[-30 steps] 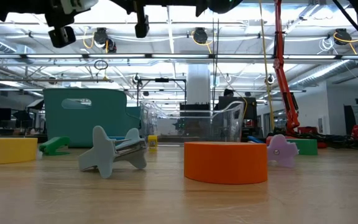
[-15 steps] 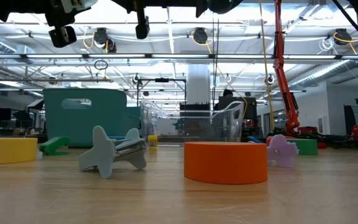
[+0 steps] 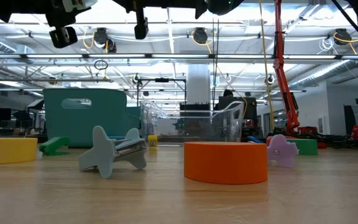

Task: Pick and place Stapler, Stapler remover, tape
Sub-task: Put the light green stapler into the green bin

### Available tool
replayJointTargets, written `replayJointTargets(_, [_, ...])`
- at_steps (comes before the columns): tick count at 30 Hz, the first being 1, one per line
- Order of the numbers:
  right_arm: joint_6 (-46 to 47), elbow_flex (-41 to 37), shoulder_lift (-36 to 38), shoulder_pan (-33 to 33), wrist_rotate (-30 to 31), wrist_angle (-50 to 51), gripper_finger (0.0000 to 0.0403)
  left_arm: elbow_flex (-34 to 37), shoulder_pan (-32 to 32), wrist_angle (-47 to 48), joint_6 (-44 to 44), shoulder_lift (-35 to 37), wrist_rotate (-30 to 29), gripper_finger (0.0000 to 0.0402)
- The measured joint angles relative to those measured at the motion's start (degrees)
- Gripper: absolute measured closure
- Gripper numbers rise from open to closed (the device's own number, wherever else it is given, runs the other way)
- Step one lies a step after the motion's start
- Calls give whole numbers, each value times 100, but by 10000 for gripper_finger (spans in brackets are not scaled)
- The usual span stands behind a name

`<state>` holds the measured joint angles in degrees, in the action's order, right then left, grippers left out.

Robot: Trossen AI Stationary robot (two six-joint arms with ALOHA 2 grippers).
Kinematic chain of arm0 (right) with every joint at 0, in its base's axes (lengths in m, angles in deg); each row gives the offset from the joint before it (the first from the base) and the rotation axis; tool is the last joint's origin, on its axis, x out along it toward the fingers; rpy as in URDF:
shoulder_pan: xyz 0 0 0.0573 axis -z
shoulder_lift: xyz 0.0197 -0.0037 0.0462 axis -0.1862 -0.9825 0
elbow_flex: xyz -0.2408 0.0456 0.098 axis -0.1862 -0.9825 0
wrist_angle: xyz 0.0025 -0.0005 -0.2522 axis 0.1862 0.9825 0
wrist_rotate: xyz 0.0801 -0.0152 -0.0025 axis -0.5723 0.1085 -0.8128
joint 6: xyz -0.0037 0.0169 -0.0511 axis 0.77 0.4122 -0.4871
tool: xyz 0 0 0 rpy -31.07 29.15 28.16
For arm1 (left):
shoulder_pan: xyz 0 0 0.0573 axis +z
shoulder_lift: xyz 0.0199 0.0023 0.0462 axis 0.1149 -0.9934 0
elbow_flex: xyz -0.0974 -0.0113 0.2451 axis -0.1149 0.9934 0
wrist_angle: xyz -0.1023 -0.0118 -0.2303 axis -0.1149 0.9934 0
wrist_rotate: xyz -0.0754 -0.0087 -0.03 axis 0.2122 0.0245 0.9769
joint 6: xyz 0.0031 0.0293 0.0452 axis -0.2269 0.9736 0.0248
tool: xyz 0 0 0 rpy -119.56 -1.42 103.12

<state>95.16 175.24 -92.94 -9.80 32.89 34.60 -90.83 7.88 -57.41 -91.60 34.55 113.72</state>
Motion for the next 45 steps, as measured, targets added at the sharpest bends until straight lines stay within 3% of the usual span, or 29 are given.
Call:
replayJointTargets(11, [86,2,0,7,-116,-19,403,0,-4,-458,-7,-395,201,261])
replayJointTargets(31, [-379,0,170,114,-94,381,403,1,0,-118,83,-358,290,261])
replayJointTargets(39, [-778,0,750,144,221,2173,403,-4,-2,5,104,-153,286,262])
replayJointTargets(45, [-596,0,704,142,132,2046,403,-4,0,-85,50,-246,202,262])
